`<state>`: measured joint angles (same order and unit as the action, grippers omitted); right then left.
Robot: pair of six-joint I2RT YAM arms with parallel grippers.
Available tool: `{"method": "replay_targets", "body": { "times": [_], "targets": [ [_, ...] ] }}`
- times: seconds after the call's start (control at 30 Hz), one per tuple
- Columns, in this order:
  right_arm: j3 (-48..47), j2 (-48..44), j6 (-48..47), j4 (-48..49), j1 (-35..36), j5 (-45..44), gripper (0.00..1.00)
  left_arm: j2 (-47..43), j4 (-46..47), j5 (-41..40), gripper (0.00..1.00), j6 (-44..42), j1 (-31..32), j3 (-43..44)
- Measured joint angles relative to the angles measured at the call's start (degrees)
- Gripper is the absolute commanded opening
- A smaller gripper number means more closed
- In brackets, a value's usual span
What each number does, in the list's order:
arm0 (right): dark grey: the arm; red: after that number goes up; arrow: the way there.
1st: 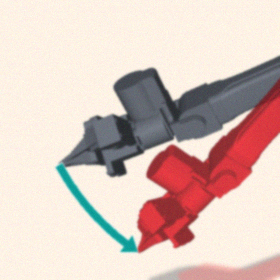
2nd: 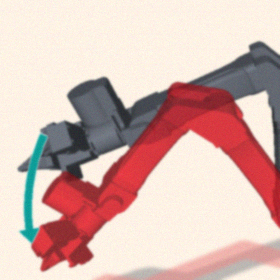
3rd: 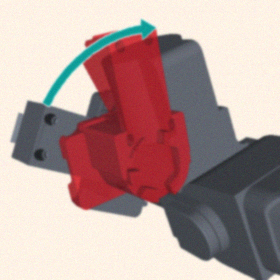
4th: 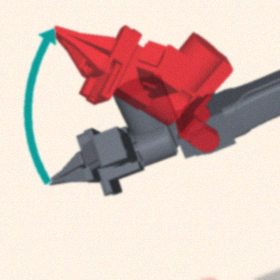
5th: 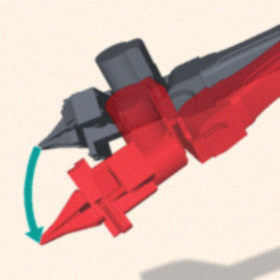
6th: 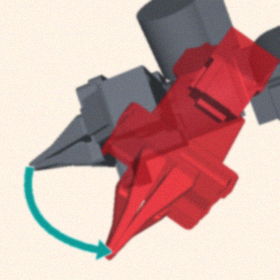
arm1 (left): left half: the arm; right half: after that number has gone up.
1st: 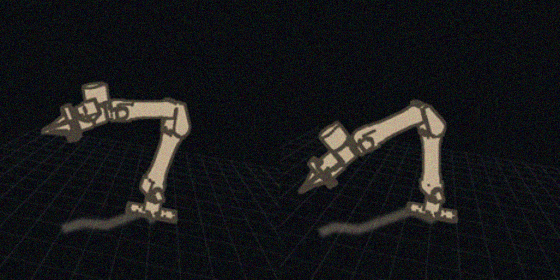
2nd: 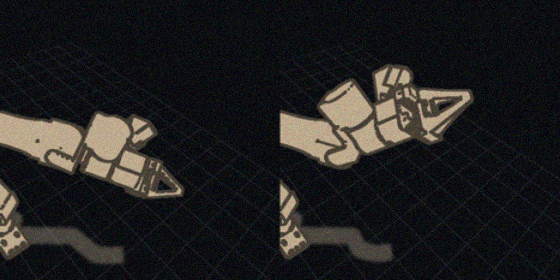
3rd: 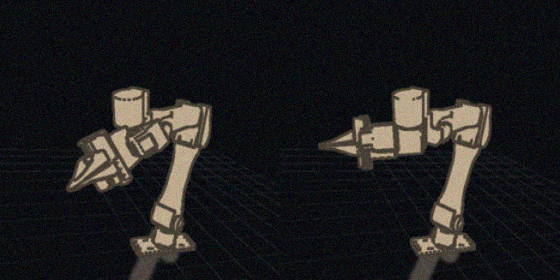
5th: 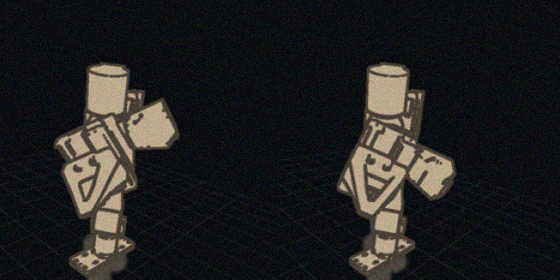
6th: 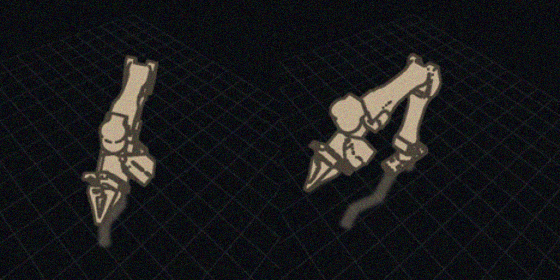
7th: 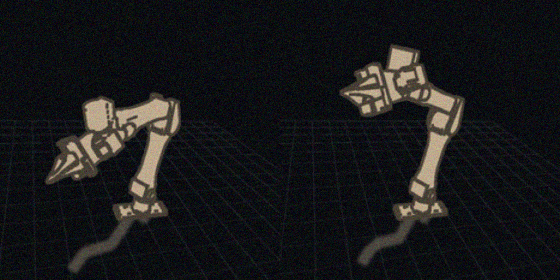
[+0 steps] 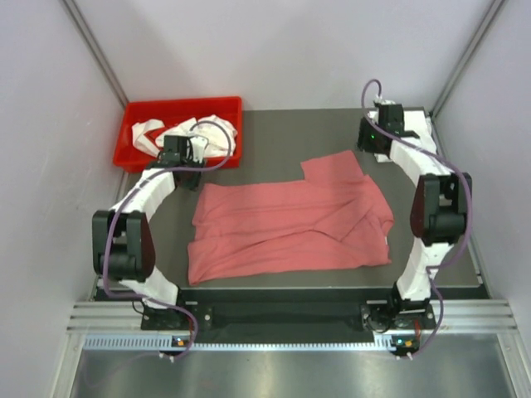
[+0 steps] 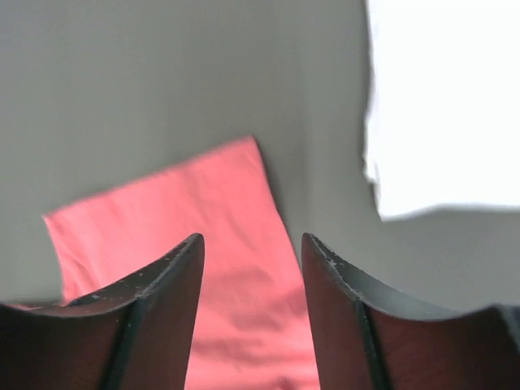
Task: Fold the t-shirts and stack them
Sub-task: Fold the tshirt
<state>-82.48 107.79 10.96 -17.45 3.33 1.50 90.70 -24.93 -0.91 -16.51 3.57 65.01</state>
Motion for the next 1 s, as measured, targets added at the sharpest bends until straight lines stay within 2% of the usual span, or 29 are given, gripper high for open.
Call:
{"method": "replay_targets", "body": {
  "times": [0.23,0.43,0.57,0.6,0.63,0.67,0.73,0.77,0.8,0.87,1.0],
  "targets": [
    [-13.57,12.83,1.14,-2.01,1.62,-0.24,0.59,9.03,0.87,2.56,0.56,-0.22,1.77,1.66],
    [-25.38,25.11,1.62,-8.33,2.49,-2.62,0.58,12.92,2.19,2.75,0.55,-0.17,3.56,3.63],
    [-29.4,27.43,1.11,-10.08,3.78,-4.02,0.46,14.86,3.96,2.47,0.52,-0.15,3.54,4.22],
    [-29.4,27.45,1.07,-10.69,4.11,-4.07,0.35,15.3,4.31,2.45,0.51,-0.13,3.52,4.22],
    [-29.38,27.47,0.85,-11.08,4.31,-4.09,0.29,15.65,4.57,2.43,0.48,-0.13,3.48,4.22],
    [-29.35,27.47,0.81,-11.32,4.44,-3.89,0.18,15.89,4.96,2.32,0.46,-0.13,3.48,4.22],
    [-28.87,27.39,0.96,-11.08,4.55,-3.48,0.07,16.46,5.38,2.34,0.41,-0.09,3.48,4.22],
    [-28.48,27.21,1.01,-10.8,4.55,-3.3,0.03,16.61,5.66,2.36,0.3,-0.02,3.48,4.22],
    [-28.04,27.02,0.94,-10.51,4.55,-2.97,0.0,16.65,5.95,2.49,0.24,0.11,3.48,4.2],
    [-26.49,26.12,1.05,-9.64,4.5,-2.71,0.0,16.68,6.69,2.82,0.0,0.2,3.5,4.2],
    [-23.89,23.78,1.05,-9.64,4.48,-1.55,0.0,16.33,8.09,3.17,0.0,0.09,3.5,3.85]
  ]
}}
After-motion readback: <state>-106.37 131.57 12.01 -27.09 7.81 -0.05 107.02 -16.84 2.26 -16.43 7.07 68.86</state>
